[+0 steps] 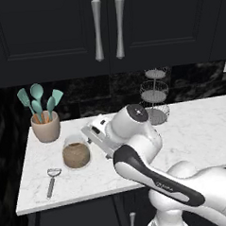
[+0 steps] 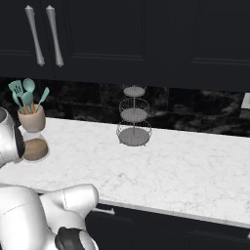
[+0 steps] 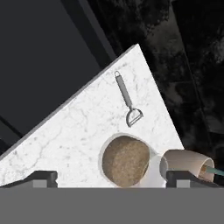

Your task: Pick the peeler from the drawer and place it on the counter.

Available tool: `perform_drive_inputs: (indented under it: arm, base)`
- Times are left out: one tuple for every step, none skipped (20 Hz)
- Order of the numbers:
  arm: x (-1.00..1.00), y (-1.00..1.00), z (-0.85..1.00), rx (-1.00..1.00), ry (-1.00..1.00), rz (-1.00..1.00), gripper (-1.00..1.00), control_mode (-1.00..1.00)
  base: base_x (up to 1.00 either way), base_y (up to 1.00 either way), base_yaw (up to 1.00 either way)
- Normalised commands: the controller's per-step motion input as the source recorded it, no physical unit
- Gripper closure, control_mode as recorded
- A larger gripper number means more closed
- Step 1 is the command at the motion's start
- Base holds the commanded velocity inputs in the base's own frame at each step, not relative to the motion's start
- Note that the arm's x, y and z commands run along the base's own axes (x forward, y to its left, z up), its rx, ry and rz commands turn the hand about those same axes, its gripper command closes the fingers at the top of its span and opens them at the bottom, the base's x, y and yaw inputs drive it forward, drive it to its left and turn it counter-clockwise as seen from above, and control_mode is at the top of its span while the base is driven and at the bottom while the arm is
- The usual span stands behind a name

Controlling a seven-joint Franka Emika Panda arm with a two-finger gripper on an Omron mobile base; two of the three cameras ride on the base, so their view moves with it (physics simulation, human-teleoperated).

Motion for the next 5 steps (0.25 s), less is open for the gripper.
perform_drive_inputs:
  arm:
    - [0.93,-1.0,1.0,0.53,-0.05,-0.05,-1.0,-1.0]
    - [0.85,-1.0,1.0,0.58,-0.08,-0.01,-1.0,-1.0]
    - [0.72,-1.0,1.0,0.57,-0.06,-0.01,-1.0,-1.0]
    - [0.34,-0.48,0.49,0.17,0.04,-0.02,-1.0,-1.0]
    - [0.08,0.11,0.0,-0.11,0.09,0.0,-1.0,-1.0]
  base:
    - [0.0,0.0,0.0]
    - [0.0,0.0,0.0]
    - [0.0,0.0,0.0]
    - [0.0,0.0,0.0]
    - [0.0,0.0,0.0]
